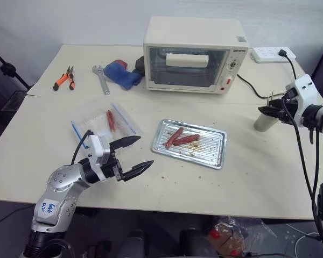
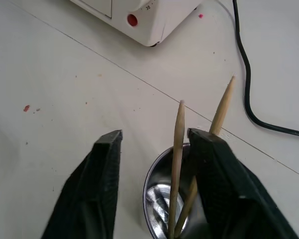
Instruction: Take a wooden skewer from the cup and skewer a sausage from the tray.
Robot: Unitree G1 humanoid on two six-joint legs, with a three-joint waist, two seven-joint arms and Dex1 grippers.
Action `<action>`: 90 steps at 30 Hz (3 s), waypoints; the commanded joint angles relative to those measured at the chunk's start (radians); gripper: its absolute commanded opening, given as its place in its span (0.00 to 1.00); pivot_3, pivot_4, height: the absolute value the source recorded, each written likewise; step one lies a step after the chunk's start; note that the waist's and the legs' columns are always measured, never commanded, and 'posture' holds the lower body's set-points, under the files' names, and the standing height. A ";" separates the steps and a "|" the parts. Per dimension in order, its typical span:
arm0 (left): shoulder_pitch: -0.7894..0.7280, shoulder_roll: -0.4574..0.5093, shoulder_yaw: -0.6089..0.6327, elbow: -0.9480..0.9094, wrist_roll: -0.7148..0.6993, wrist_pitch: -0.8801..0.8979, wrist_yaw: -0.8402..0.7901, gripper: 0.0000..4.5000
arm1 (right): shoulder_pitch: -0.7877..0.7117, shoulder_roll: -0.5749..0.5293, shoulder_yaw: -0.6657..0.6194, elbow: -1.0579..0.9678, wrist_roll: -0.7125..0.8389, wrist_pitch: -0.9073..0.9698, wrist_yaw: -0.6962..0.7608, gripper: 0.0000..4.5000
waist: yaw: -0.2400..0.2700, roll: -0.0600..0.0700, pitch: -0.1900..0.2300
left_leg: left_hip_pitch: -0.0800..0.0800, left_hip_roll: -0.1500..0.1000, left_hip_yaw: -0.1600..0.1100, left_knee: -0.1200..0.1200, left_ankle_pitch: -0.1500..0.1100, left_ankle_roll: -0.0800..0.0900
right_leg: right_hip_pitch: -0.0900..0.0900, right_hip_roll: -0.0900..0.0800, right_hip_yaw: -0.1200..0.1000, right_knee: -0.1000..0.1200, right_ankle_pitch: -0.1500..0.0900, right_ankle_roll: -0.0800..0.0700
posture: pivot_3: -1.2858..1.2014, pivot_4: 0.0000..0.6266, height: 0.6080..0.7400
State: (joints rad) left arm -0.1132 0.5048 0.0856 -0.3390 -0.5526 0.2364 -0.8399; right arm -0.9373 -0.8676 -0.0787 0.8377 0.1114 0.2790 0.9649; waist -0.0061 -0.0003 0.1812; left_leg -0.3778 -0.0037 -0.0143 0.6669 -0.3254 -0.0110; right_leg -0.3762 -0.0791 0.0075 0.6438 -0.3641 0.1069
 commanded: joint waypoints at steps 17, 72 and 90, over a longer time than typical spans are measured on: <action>-0.014 -0.008 0.011 -0.023 -0.014 -0.011 -0.002 1.00 | -0.088 -0.094 -0.063 -0.192 0.101 0.144 0.119 0.01 | 0.001 0.001 0.000 | 0.000 0.000 0.000 0.000 0.000 0.000 | 0.000 0.000 0.000 0.000 0.000 0.000 | 0.52 0.24 1.00; -0.330 -0.446 -0.208 0.258 0.247 -0.324 0.240 0.01 | 0.412 0.570 -0.264 -1.050 1.689 0.687 -1.037 0.00 | 0.001 0.000 0.000 | -0.017 -0.001 -0.002 0.012 0.001 0.001 | -0.016 0.001 0.000 0.016 0.001 0.001 | 0.52 0.24 1.00; -0.184 -0.028 0.005 0.031 -0.025 -0.015 0.005 0.00 | 0.763 0.049 -0.174 -1.110 0.865 0.317 -0.074 0.99 | 0.004 0.000 0.000 | -0.018 0.000 -0.002 0.011 0.000 0.002 | -0.016 0.001 0.000 0.013 0.001 0.001 | 0.52 0.24 1.00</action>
State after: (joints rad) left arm -0.3167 0.4376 0.0351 -0.2482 -0.5153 0.1825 -0.7900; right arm -0.2067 -0.7754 -0.2597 -0.2403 1.1042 0.7134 0.7253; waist -0.0021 -0.0001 0.1812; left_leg -0.3962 -0.0041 -0.0171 0.6782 -0.3253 -0.0090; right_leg -0.3918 -0.0781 0.0072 0.6558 -0.3635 0.1081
